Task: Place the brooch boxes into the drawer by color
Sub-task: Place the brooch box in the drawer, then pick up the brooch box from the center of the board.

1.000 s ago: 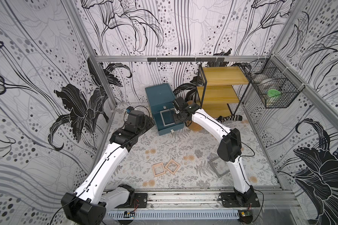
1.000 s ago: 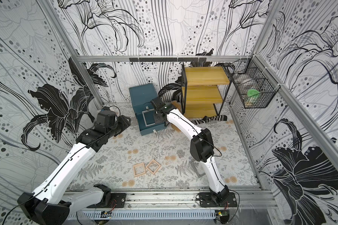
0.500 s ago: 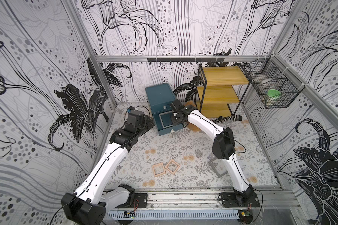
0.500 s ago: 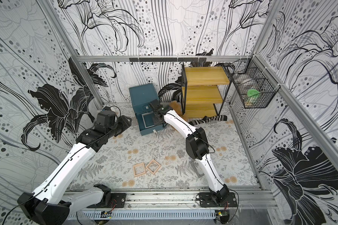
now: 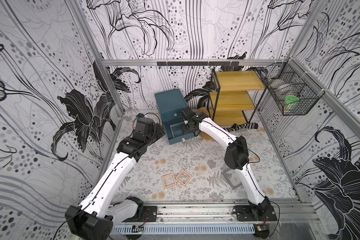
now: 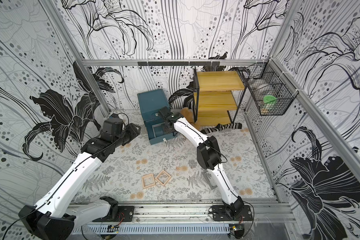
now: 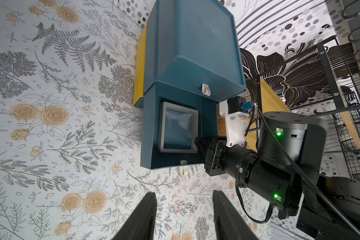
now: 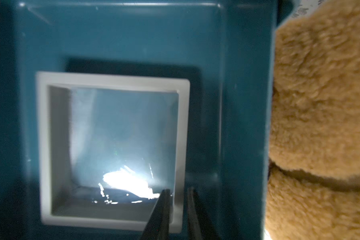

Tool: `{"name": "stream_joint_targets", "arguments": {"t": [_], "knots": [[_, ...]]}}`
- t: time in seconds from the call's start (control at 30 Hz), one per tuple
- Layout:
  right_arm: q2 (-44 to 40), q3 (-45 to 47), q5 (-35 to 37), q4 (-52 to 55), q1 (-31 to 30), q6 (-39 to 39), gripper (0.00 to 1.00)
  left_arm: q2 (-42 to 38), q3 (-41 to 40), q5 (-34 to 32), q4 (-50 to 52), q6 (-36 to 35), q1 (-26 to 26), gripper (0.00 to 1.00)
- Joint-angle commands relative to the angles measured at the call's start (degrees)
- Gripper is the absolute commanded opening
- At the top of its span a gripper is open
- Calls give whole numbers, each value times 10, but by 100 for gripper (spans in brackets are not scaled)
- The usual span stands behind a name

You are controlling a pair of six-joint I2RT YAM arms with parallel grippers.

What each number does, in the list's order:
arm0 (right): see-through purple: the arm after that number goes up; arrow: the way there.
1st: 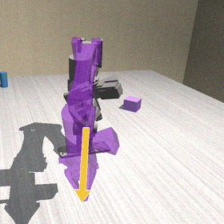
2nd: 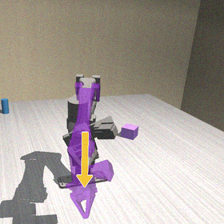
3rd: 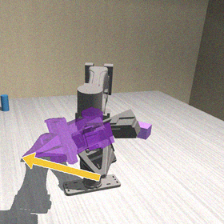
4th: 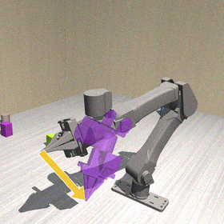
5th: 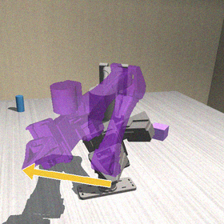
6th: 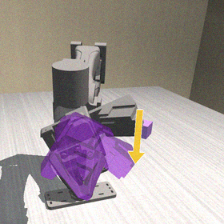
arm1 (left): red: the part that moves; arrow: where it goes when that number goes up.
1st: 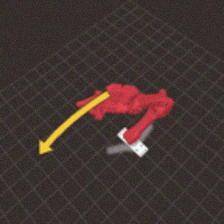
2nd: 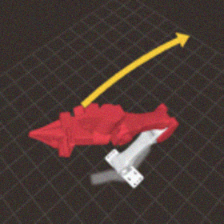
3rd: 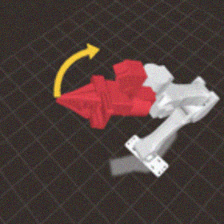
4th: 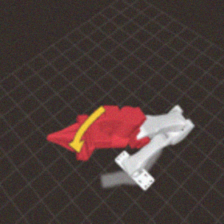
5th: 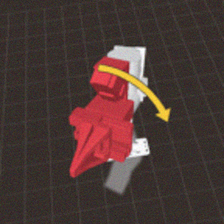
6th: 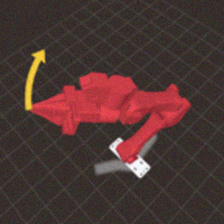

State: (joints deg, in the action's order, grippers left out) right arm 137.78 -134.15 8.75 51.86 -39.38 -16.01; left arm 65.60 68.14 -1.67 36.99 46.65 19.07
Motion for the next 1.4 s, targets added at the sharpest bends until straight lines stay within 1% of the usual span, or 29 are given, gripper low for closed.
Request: {"name": "stream_joint_targets", "arguments": {"t": [0.0,0.23,0.33,0.4,0.5,0.57,0.63,0.73,0.83,0.9,1.0,1.17,1.37], "knots": [[6,-17,-6,12,-4,-13,20,2,16,6,-21,-11,-3,49],[-23,-14,-5,-1,-4,-23,20,1,20,6,-14,-23,-3,49],[-47,-8,4,-1,-4,-34,20,0,20,18,-12,-30,-3,49],[-78,17,14,-8,-4,-51,20,-2,19,35,-12,-38,-2,49],[-152,106,40,-32,-6,-102,20,-8,12,65,-17,-53,14,49],[-211,182,62,-47,-9,-153,20,-12,7,69,-13,-62,43,49],[-281,273,82,-58,-14,-216,20,-15,0,63,-7,-71,85,49],[-376,404,93,-56,-17,-320,19,-24,-24,55,-8,-71,137,49],[-461,519,90,-31,-17,-422,19,-34,-49,47,-11,-63,177,49],[-517,601,76,-18,-18,-493,16,-39,-63,42,-12,-57,201,49],[-593,705,55,-7,-24,-581,15,-45,-80,45,-20,-48,222,49],[-680,814,36,42,-33,-682,16,-39,-93,50,-36,-43,254,49],[-726,877,6,92,-39,-771,17,-20,-113,71,-59,-67,303,49]]}}
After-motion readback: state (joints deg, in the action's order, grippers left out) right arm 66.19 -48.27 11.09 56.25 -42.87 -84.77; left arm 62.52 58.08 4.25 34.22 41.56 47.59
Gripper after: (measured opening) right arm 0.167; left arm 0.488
